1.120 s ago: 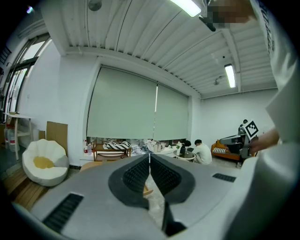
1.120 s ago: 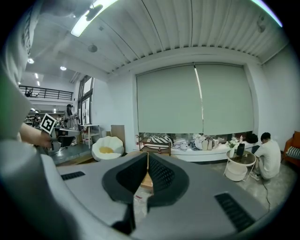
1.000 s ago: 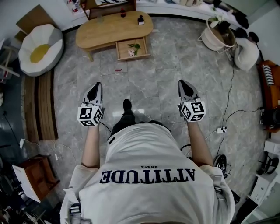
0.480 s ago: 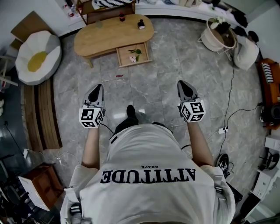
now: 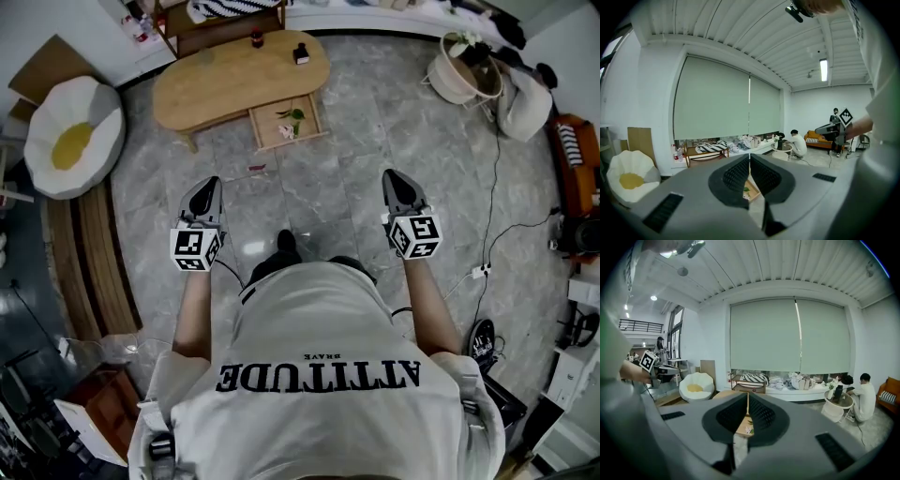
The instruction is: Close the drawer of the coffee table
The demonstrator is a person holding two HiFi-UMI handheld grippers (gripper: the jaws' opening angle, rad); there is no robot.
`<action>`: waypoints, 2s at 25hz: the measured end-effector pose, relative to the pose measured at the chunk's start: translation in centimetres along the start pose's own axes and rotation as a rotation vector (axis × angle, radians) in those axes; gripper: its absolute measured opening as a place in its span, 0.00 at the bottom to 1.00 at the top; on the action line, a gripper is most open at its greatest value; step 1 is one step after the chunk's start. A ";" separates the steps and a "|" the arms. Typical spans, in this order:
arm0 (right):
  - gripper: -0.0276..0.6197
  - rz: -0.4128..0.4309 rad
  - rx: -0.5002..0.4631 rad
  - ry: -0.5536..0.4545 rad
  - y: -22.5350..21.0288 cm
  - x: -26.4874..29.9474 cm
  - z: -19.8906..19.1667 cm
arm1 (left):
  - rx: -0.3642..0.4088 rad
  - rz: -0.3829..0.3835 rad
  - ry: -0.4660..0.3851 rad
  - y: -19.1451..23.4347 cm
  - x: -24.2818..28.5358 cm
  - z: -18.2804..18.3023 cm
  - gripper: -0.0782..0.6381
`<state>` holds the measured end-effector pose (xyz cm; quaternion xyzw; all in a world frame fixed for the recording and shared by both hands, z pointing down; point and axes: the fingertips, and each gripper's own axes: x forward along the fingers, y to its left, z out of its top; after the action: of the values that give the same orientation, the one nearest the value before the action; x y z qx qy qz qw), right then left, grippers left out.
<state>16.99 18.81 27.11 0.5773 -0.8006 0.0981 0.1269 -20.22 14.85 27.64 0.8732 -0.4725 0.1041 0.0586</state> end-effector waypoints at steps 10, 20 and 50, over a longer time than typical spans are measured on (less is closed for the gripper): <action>0.08 -0.025 -0.021 0.000 1.8 4.7 2.1 | -0.004 -0.038 -0.010 5.4 3.4 0.5 0.14; 0.08 -0.013 -0.040 0.025 2.3 6.9 3.1 | -0.005 -0.030 0.003 6.8 4.7 0.1 0.14; 0.08 0.145 -0.034 0.050 -8.1 21.9 4.6 | -0.001 0.097 0.033 7.3 18.4 2.9 0.14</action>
<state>17.70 -4.80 29.80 0.5128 -0.8385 0.1077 0.1491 -16.22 -4.71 29.21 0.8475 -0.5131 0.1210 0.0619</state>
